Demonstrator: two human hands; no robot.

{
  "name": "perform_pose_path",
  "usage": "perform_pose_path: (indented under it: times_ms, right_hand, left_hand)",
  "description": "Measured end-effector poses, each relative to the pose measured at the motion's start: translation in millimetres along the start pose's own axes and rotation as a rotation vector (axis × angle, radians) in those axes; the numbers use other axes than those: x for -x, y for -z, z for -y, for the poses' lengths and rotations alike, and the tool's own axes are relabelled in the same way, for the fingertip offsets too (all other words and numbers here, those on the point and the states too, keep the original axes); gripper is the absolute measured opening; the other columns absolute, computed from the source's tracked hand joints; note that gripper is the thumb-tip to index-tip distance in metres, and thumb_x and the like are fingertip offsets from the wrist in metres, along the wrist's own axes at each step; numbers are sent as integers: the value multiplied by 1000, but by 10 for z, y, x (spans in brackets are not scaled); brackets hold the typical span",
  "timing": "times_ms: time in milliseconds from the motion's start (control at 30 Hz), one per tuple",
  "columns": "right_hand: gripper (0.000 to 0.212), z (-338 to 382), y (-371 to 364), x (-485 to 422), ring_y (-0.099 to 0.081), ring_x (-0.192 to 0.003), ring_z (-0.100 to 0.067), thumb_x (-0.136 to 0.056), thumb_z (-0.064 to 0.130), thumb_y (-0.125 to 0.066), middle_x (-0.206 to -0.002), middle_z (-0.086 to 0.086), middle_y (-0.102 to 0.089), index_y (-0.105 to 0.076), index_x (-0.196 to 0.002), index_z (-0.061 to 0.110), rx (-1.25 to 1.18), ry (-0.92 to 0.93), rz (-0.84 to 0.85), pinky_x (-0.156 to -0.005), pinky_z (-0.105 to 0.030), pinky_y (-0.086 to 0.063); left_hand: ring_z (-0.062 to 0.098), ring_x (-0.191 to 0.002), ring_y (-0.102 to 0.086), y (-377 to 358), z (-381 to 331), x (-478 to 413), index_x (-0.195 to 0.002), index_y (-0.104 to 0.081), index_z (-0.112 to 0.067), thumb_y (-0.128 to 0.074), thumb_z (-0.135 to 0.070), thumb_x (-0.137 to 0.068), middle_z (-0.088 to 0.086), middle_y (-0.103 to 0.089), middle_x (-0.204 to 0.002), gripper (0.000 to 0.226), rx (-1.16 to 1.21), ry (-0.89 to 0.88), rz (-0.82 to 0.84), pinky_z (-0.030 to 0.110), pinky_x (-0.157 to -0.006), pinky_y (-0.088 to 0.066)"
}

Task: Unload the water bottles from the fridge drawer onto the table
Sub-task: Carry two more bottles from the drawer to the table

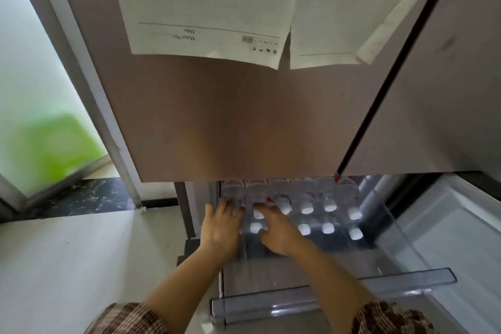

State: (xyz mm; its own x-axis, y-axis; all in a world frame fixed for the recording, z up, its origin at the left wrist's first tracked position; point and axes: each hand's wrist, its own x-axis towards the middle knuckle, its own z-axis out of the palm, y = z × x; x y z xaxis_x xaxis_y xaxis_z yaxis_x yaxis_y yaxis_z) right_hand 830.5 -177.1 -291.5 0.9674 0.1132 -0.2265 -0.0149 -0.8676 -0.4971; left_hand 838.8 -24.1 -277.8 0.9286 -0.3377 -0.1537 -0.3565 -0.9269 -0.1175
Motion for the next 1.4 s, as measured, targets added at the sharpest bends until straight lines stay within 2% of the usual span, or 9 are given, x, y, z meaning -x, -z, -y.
perform_pose_path:
  times_ms: [333,433,567,700,833,967,1133,1267,1400]
  right_hand:
    - [52,-164,-71,-182,-55,-119,-22,-88,9,-54,-133,-3,-55,-49,-136,27,-175,31,-7,-99,-29,-45]
    - [38,-167,-85,-163,-60,-105,-26,-83,5,-55,-115,-7,-62,-60,-116,22,-202,39,-37,-89,-35,-51]
    - [26,-166,-24,-20,-62,-90,-22,-81,8,-60,-100,-4,-65,-60,-101,25,-223,69,-66,-77,-39,-55]
    - [27,-127,42,203,-60,-91,-18,-81,9,-65,-100,-1,-64,-62,-103,25,-254,136,-149,-76,-33,-53]
    - [34,-81,128,443,-59,-99,-15,-84,9,-67,-110,-1,-65,-67,-114,24,-276,219,-301,-80,-22,-46]
    - [37,59,250,518,-61,-100,-18,-85,7,-68,-111,-3,-66,-67,-119,21,-276,293,-394,-84,-31,-52]
    - [34,290,532,579,-60,-92,-13,-79,7,-74,-100,3,-66,-70,-110,19,-403,306,-448,-83,-31,-52]
    - [31,538,783,770,-63,-93,-11,-75,10,-77,-95,11,-69,-71,-103,22,-472,292,-396,-85,-30,-53]
    - [29,814,964,1009,-66,-89,-9,-71,13,-78,-89,12,-72,-73,-96,28,-451,334,-390,-84,-38,-55]
  left_hand:
    - [32,-141,-17,-81,-133,-181,-147,-29,-27,-53,-27,-92,11,-37,-148,60,-50,102,38,49,-109,-18]
    - [33,-138,-21,-35,-155,-105,-142,-37,-28,-54,-20,-89,12,-46,-140,55,-42,95,4,48,-105,-21]
    - [34,-132,-30,50,-183,67,-134,-41,-27,-55,-24,-91,13,-50,-133,46,6,115,-51,48,-105,-21]
    - [33,-114,-54,143,-174,251,-131,-41,-21,-51,-31,-95,16,-58,-123,39,33,86,-154,45,-97,-36]
    - [29,-114,-60,327,-160,453,-141,-29,-10,-46,-32,-98,13,-54,-134,51,123,90,-221,36,-93,-47]
    - [25,-102,-64,491,-142,542,-131,-37,-10,-46,-30,-99,10,-60,-123,39,181,121,-261,30,-82,-50]
    - [27,-104,-63,718,-71,631,-132,-38,-12,-50,-29,-98,11,-60,-124,41,269,129,-309,32,-88,-51]
    - [26,-104,-63,900,-42,880,-129,-40,-15,-50,-35,-97,9,-59,-127,38,367,145,-330,31,-90,-50]
    - [24,-99,-62,1155,88,1268,-123,-46,-16,-55,-37,-94,8,-64,-118,37,458,159,-451,28,-80,-45]
